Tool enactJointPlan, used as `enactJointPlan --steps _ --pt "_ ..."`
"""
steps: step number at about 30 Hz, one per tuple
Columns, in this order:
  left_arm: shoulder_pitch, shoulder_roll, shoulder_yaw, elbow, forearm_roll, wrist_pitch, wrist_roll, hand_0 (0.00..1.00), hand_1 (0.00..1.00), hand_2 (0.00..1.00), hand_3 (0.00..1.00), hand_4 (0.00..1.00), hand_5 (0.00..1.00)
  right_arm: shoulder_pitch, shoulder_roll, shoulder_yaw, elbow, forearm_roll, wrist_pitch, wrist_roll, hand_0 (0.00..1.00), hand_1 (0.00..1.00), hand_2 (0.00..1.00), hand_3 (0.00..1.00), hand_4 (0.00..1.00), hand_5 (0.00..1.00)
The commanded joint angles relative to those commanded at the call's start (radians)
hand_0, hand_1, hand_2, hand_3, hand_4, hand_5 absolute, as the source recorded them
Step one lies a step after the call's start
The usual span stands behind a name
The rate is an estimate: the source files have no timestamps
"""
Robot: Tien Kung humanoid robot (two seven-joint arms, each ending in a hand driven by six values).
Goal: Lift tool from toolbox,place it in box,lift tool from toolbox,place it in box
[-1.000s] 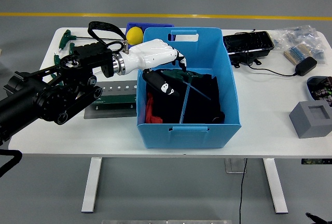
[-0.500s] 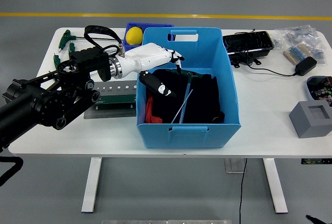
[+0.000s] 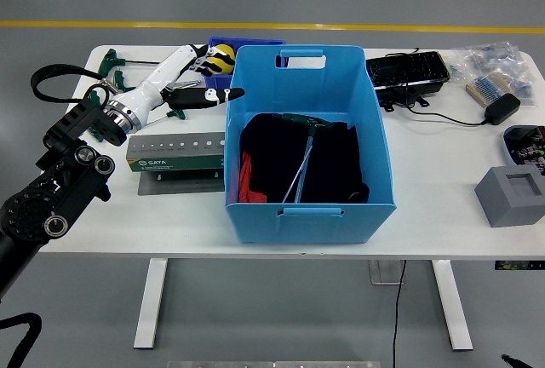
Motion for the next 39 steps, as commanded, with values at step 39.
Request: enactJointPlan --steps 39 --pt "0.421 -0.104 -0.314 -0.204 -0.446 0.023 0.013 0.655 0.706 0.753 0.667 0.9 0.673 0.004 0.003 -0.009 -0.005 0.016 -0.002 0.01 0.618 0.6 0.671 0.545 0.778 0.649"
